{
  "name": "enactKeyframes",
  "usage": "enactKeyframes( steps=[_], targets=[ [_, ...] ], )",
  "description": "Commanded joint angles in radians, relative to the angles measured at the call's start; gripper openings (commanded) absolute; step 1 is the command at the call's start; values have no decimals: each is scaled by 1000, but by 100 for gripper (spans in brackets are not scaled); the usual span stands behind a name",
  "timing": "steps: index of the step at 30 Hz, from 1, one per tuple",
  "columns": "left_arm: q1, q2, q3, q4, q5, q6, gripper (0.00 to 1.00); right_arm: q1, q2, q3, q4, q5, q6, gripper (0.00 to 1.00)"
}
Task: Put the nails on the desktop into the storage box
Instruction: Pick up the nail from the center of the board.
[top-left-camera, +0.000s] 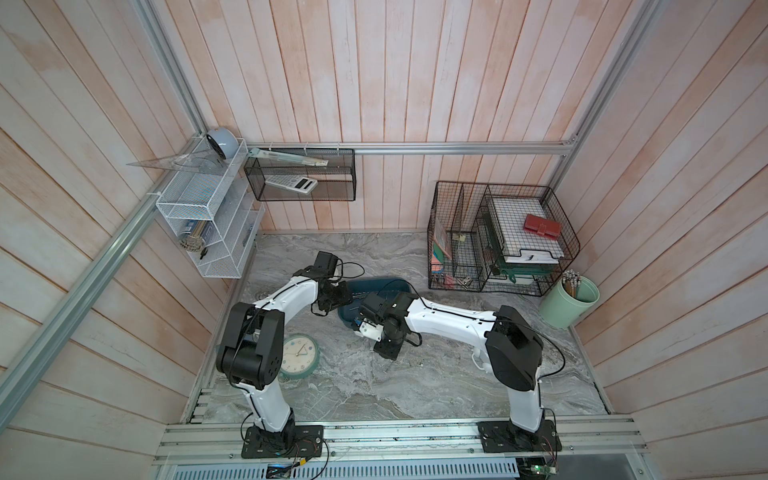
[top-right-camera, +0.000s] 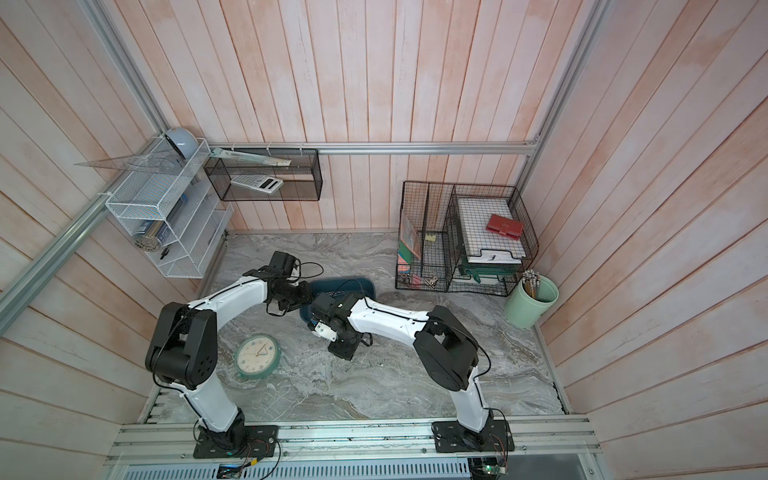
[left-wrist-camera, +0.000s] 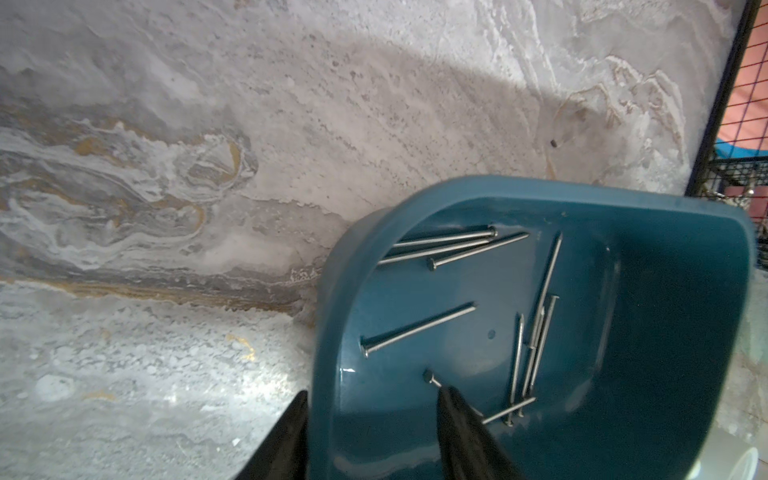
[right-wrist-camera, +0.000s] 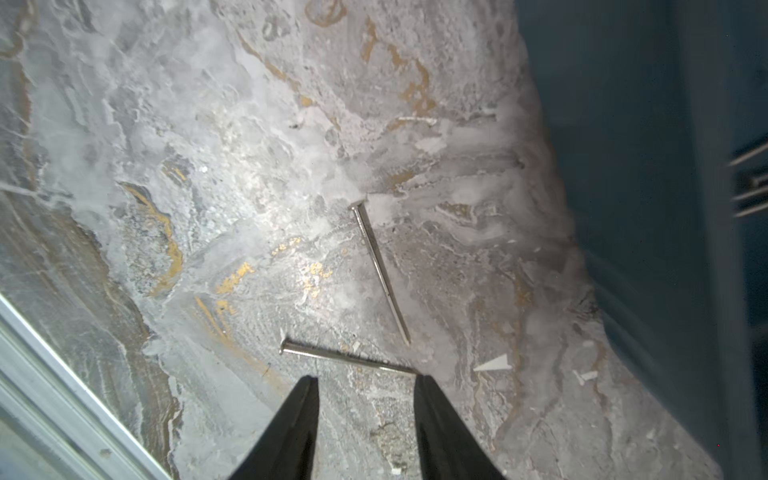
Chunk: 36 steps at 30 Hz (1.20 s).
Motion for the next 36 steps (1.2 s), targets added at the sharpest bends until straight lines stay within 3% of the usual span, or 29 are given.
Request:
enactKeyframes(
  steps=[1, 11, 15, 17, 22, 30, 36],
  targets=[
    [6, 16, -5, 10, 12, 7, 51, 5, 41, 12, 3, -1, -38, 43],
    [15, 25, -3, 9, 8, 4, 51, -7, 128, 64, 30, 2, -83, 43],
    [17, 24, -3, 5, 2, 6, 51, -7, 150, 59, 36, -13, -90, 38],
    [18, 26, -3, 4, 2, 7, 51, -7, 158, 49, 36, -23, -90, 32],
    [19, 26, -3, 3, 2, 7, 51, -7, 169, 32, 52, -17, -87, 0],
    [19, 26, -3, 2, 0, 9, 51, -7, 133, 5, 77, 32, -78, 0],
    [21, 26, -4, 2, 2, 9, 51, 1, -39, 4, 25, 48, -67, 0]
  ],
)
